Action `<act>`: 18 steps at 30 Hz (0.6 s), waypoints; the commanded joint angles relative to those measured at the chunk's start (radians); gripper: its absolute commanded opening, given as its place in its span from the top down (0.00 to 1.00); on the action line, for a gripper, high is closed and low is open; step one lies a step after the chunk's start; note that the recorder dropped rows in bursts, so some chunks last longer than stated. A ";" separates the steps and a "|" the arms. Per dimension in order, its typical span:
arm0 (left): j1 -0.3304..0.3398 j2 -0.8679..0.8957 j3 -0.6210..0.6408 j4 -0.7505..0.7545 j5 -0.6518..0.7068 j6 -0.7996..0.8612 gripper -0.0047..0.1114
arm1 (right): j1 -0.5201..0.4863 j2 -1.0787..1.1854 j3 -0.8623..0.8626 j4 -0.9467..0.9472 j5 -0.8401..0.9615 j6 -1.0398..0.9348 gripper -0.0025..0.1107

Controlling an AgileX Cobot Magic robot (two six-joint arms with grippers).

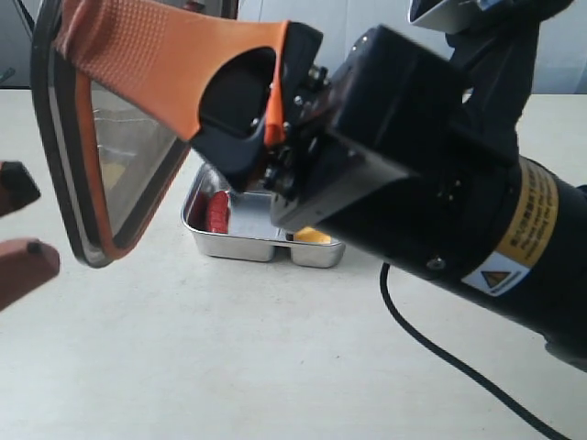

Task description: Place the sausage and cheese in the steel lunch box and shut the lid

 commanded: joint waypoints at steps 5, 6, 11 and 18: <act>-0.003 0.104 0.007 -0.122 0.046 0.188 0.59 | 0.002 0.030 -0.009 0.010 -0.044 -0.013 0.99; -0.003 0.119 0.007 -0.110 0.066 0.188 0.59 | 0.002 0.030 -0.009 0.016 -0.044 -0.013 0.99; -0.003 0.158 0.007 -0.122 0.052 0.207 0.59 | 0.002 0.030 -0.009 0.012 -0.036 -0.015 0.99; -0.003 0.226 0.007 -0.215 -0.021 0.303 0.59 | 0.042 0.043 -0.025 0.029 0.014 -0.017 0.99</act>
